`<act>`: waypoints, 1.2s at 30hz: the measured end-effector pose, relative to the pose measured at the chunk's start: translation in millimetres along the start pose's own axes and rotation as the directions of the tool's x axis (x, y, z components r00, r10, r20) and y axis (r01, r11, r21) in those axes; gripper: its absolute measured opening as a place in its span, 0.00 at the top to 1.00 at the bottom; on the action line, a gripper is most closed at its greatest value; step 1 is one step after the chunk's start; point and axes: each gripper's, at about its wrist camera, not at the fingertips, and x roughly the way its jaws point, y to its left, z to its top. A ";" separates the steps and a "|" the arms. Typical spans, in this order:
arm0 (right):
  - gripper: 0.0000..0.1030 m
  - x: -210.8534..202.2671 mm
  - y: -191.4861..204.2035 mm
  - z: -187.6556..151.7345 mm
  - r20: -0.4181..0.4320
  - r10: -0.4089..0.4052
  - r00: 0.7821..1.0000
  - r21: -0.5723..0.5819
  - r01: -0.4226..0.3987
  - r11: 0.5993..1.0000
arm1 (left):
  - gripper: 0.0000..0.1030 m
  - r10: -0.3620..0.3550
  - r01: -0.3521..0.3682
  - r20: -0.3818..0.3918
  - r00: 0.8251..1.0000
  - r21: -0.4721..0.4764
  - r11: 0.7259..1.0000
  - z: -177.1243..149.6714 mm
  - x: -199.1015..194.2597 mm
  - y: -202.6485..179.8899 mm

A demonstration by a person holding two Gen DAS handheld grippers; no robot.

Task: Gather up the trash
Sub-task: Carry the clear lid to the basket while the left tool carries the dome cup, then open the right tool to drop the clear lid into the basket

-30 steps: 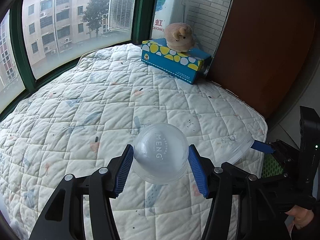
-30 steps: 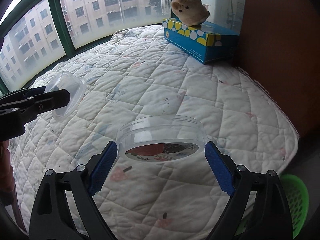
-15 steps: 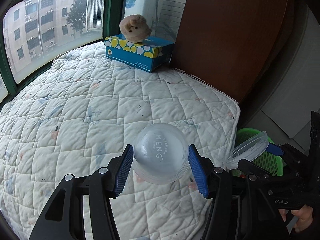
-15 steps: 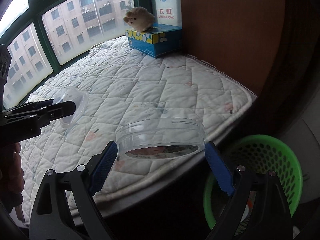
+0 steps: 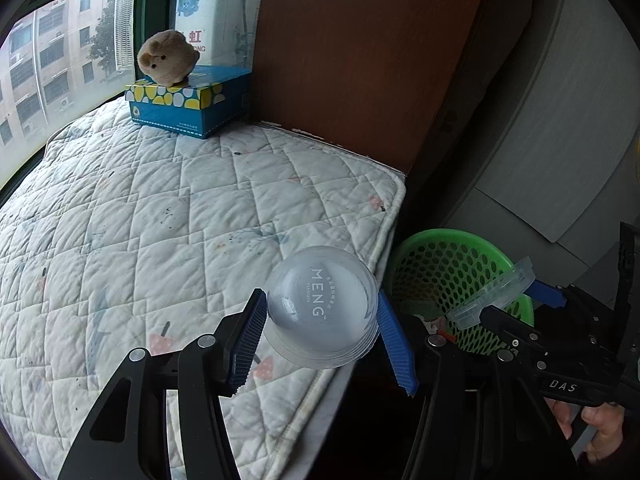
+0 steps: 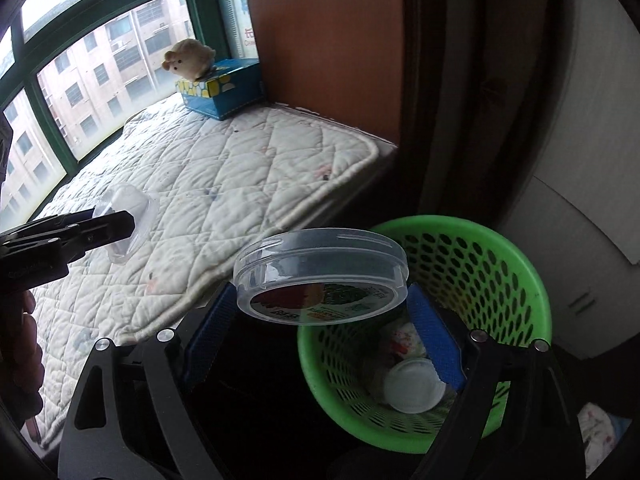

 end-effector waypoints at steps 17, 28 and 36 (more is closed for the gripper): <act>0.16 -6.5 -67.4 -30.2 -0.061 -0.105 0.993 0.099 0.111 0.989 | 0.47 -0.066 0.069 -0.045 0.997 0.074 0.995 -3.1 23.5 -60.7; 0.10 -5.5 -92.9 -36.4 -0.070 -0.152 0.986 0.145 0.161 0.976 | 0.47 -0.098 0.106 -0.086 0.992 0.101 0.989 -8.1 41.6 -88.1; 0.10 -20.2 -102.5 -39.8 -0.039 -0.151 0.988 0.173 0.156 0.973 | 0.47 -0.116 0.131 -0.119 0.986 0.121 0.984 -11.7 55.8 -107.7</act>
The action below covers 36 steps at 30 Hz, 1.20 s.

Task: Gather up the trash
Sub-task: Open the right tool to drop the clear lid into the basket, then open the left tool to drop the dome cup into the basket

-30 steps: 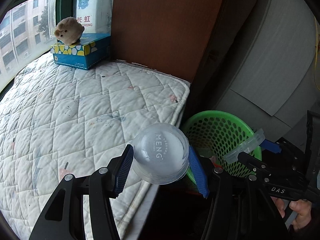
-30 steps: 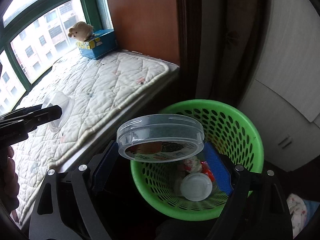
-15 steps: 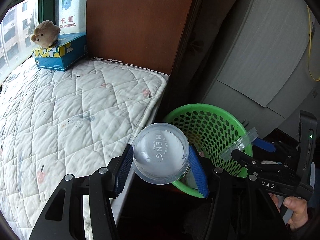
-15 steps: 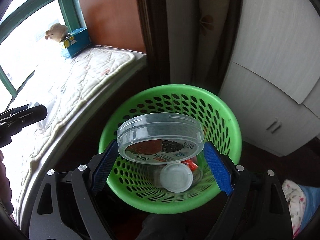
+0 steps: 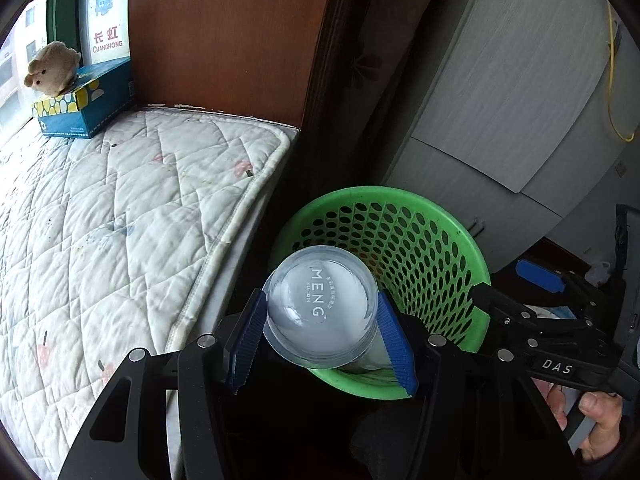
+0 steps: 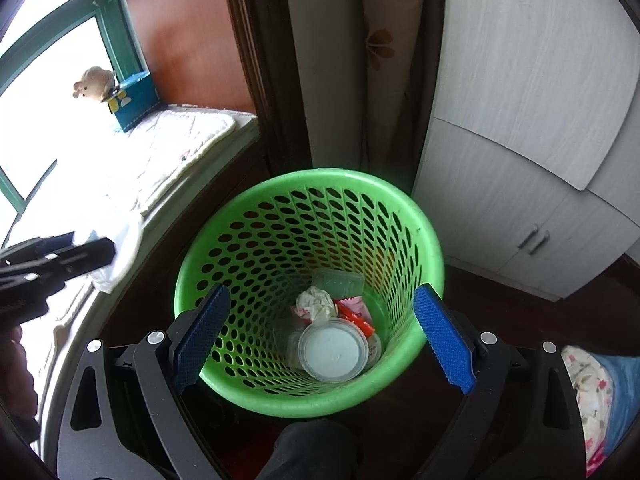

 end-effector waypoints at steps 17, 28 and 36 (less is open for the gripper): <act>0.10 -26.8 -10.8 -2.8 0.053 0.017 0.998 0.039 -0.019 0.999 | 0.47 -0.030 0.031 -0.039 0.999 0.026 0.999 -0.2 24.7 -25.9; 0.10 -29.9 -10.6 -6.9 0.057 0.033 0.998 0.051 -0.036 0.998 | 0.33 -0.020 0.021 -0.032 0.999 0.018 1.000 -2.6 21.2 -21.5; 0.10 -33.9 1.3 -8.9 0.066 0.068 0.996 0.046 -0.071 0.996 | 0.26 0.048 -0.048 0.015 0.999 0.007 0.999 -3.5 -0.1 -6.0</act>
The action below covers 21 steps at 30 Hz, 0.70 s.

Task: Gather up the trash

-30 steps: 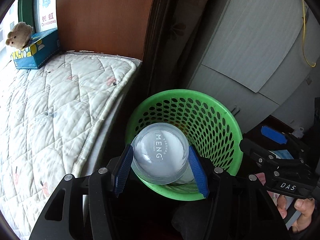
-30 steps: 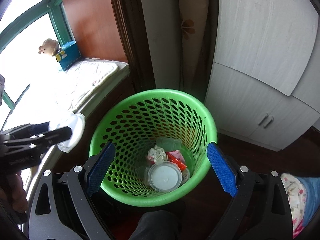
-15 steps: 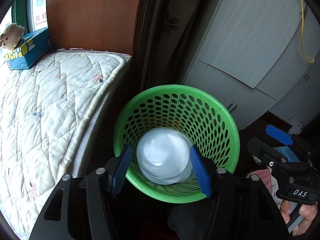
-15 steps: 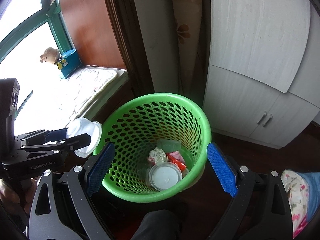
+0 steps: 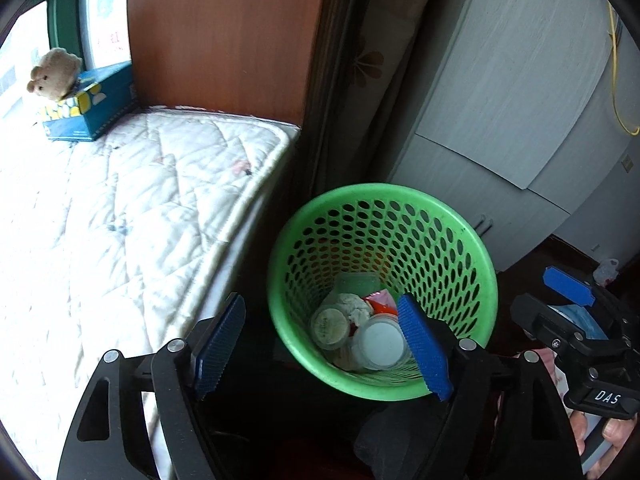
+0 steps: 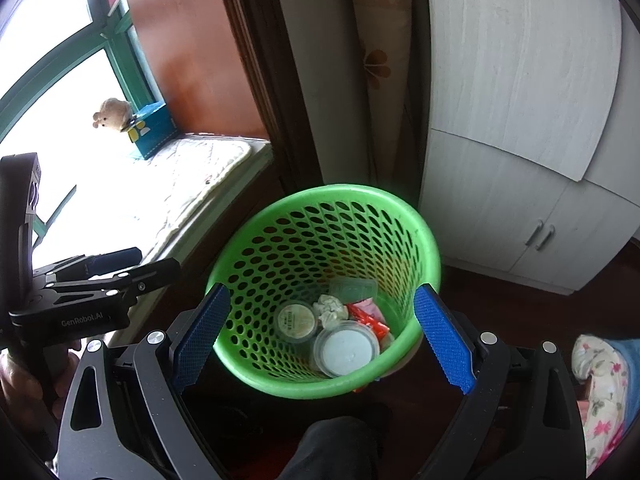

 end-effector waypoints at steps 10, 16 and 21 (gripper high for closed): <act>0.09 -2.3 32.7 3.9 0.016 0.054 0.998 -0.040 -0.053 0.998 | 0.17 0.085 -0.080 0.058 0.995 -0.090 0.993 -4.0 -35.1 44.1; 0.08 -3.9 54.2 6.5 0.025 0.079 0.997 -0.069 -0.077 0.995 | 0.16 0.160 -0.148 0.094 0.983 -0.119 0.982 -12.6 -58.4 68.9; 0.07 -5.4 73.5 10.4 0.035 0.093 0.995 -0.092 -0.089 0.992 | 0.12 0.207 -0.187 0.115 0.972 -0.161 0.969 -22.2 -78.3 89.6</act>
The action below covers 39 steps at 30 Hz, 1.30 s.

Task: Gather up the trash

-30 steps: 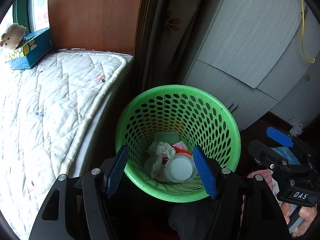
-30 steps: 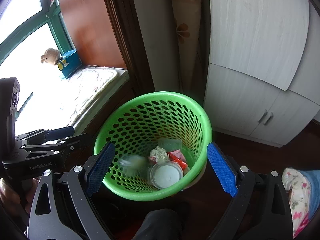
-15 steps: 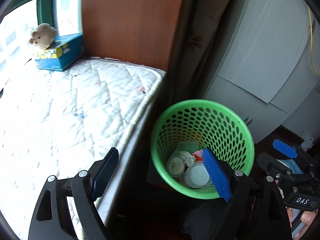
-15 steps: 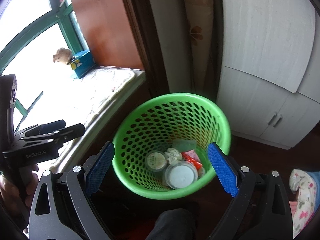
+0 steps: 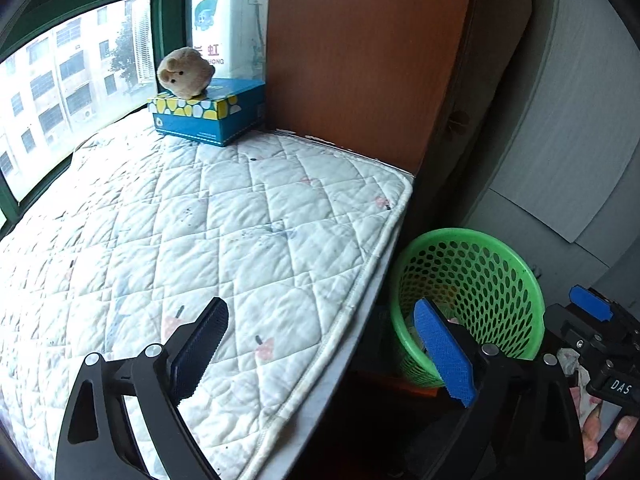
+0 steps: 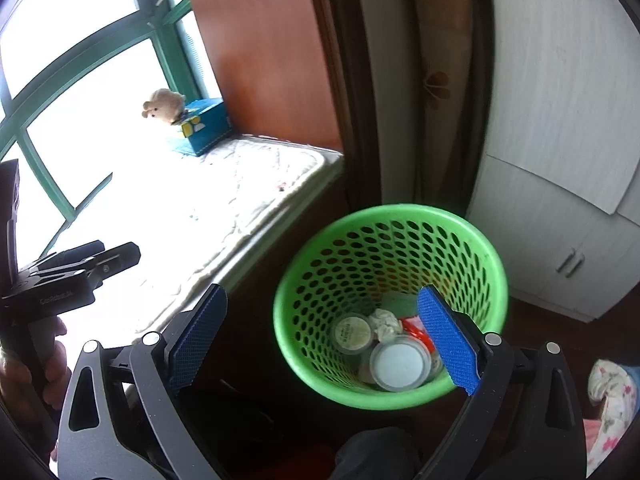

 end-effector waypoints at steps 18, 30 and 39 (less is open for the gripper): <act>0.04 -10.4 61.8 4.1 0.050 0.049 0.998 -0.069 -0.046 0.997 | 0.09 0.151 -0.145 0.061 0.987 -0.085 0.986 -26.4 -57.4 73.5; 0.04 -14.2 100.5 -5.1 0.075 0.061 0.995 -0.170 -0.048 0.984 | 0.09 0.208 -0.197 0.072 0.975 -0.139 0.970 -44.9 -82.8 102.1; 0.04 -15.8 108.6 -6.9 0.082 0.072 0.994 -0.184 -0.056 0.981 | 0.08 0.231 -0.219 0.073 0.970 -0.139 0.966 -53.1 -91.1 106.8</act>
